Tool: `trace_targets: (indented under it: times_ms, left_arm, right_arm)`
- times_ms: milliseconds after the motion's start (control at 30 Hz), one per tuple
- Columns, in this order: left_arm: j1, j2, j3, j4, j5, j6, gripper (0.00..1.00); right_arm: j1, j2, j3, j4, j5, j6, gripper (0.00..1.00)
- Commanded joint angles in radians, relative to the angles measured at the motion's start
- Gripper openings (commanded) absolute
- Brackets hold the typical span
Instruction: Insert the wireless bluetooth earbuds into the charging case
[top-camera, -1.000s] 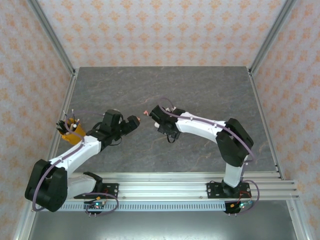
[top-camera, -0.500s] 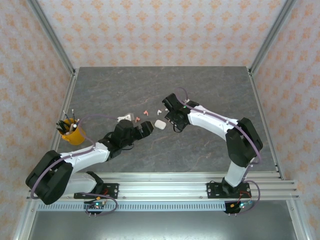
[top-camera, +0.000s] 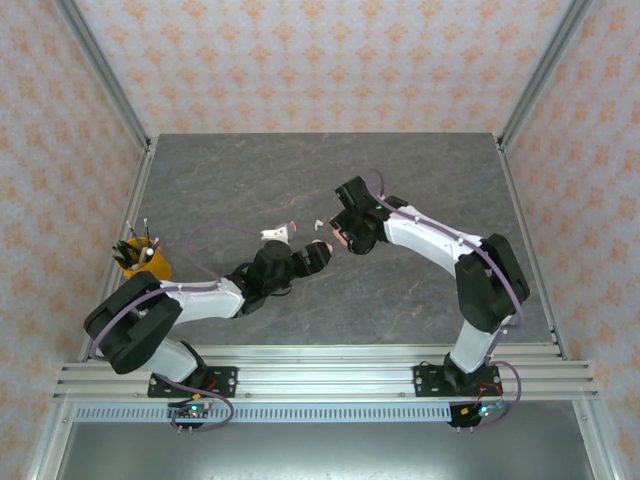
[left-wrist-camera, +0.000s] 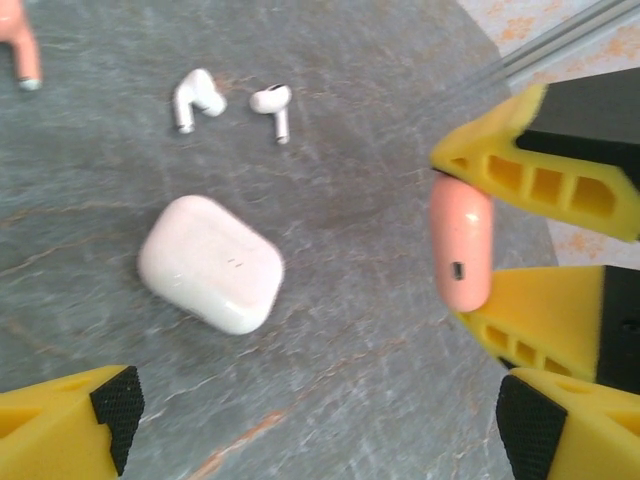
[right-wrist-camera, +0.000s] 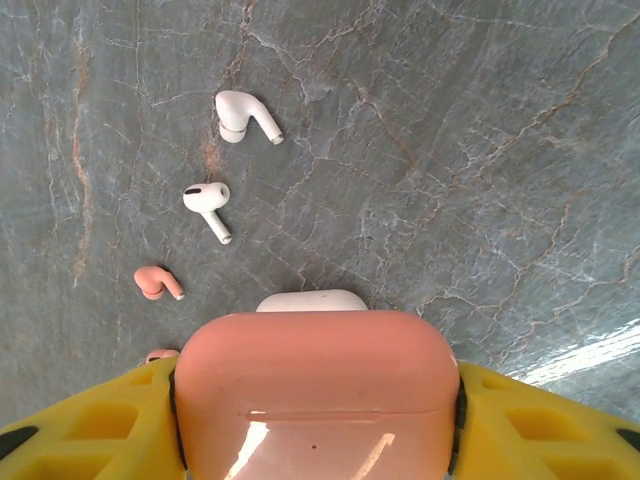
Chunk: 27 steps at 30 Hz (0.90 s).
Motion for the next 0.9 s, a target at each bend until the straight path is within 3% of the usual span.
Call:
trace_targets:
  times_ms: [0,333,867]
  left_arm:
    - [-0.016,0.026,0.044,0.097,-0.047,0.003,0.9]
    - [-0.038,0.108,0.098,0.152,-0.051,-0.019,0.76]
    - [-0.042,0.189,0.173,0.177,-0.049,-0.033,0.68]
  right_arm:
    - [-0.013,-0.048,-0.006,0.016,-0.026,0.033,0.56]
    - [-0.021,-0.058,-0.009,0.019,-0.043,0.046,0.56]
    - [-0.021,-0.06,-0.012,0.03,-0.061,0.049,0.56]
